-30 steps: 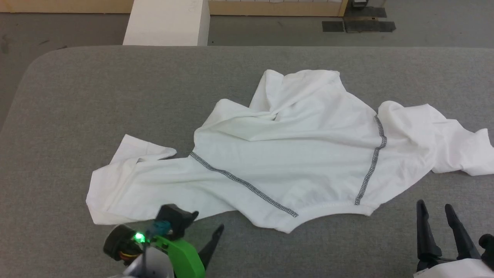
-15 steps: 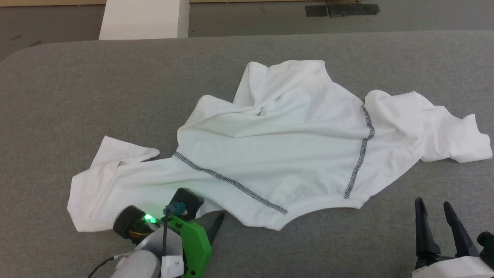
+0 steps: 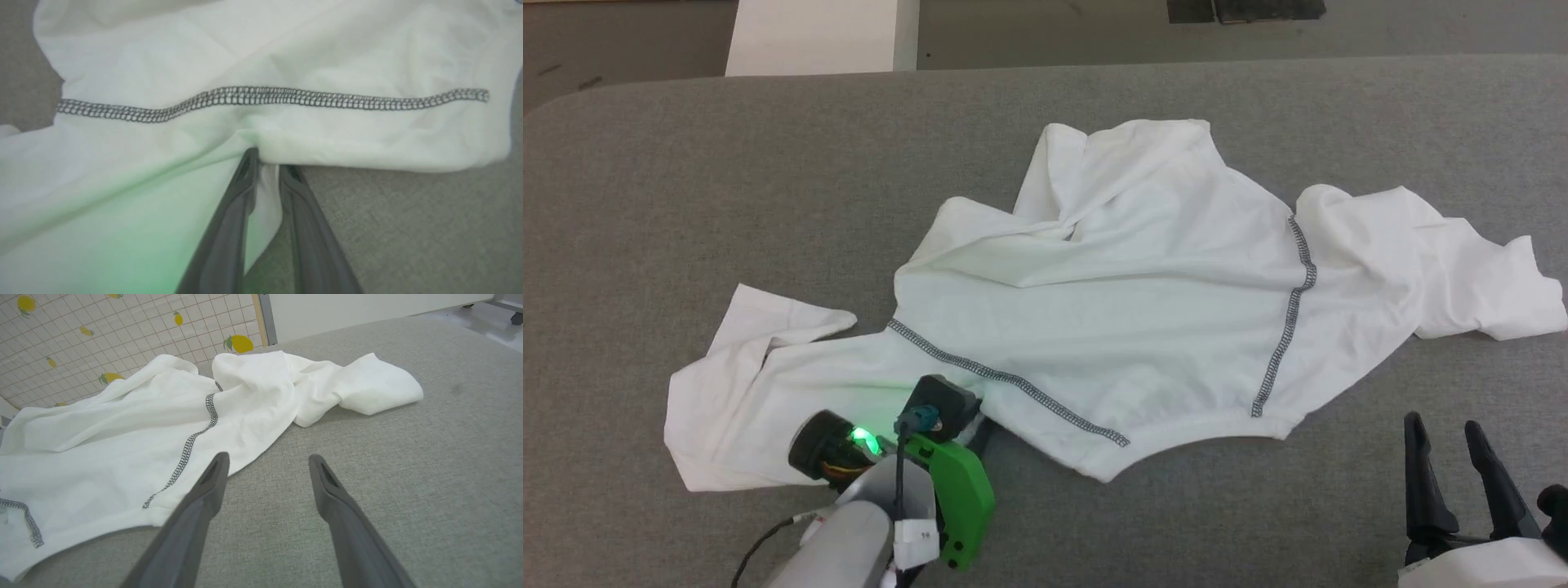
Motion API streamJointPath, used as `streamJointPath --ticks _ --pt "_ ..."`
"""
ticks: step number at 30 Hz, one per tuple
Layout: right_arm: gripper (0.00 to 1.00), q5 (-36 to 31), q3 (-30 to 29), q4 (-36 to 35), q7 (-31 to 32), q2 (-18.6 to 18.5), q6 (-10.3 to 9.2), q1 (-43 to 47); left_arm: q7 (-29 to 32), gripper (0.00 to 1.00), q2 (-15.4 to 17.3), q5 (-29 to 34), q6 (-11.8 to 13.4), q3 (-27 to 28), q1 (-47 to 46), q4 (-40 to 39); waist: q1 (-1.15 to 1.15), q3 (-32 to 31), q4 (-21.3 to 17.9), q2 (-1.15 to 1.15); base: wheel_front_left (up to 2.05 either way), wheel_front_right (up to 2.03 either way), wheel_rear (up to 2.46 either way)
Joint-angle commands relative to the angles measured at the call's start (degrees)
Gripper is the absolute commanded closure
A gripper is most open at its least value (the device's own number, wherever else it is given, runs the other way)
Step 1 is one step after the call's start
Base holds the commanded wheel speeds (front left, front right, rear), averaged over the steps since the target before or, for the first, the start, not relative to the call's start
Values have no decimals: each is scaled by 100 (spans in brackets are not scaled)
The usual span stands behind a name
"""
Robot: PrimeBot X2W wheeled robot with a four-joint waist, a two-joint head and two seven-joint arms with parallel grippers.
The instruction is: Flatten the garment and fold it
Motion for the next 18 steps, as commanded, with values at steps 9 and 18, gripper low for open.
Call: streamJointPath --ticks 9,18 --pt "0 7 -37 48 25 3 -9 -81 -702 100 -148 -634 133 489 367 -69 0 -272 103 0 0 0 0" --pt "0 -191 -262 -157 256 3 -9 -45 -1021 100 262 -1189 574 1225 1613 -1388 0 -510 243 0 0 0 0"
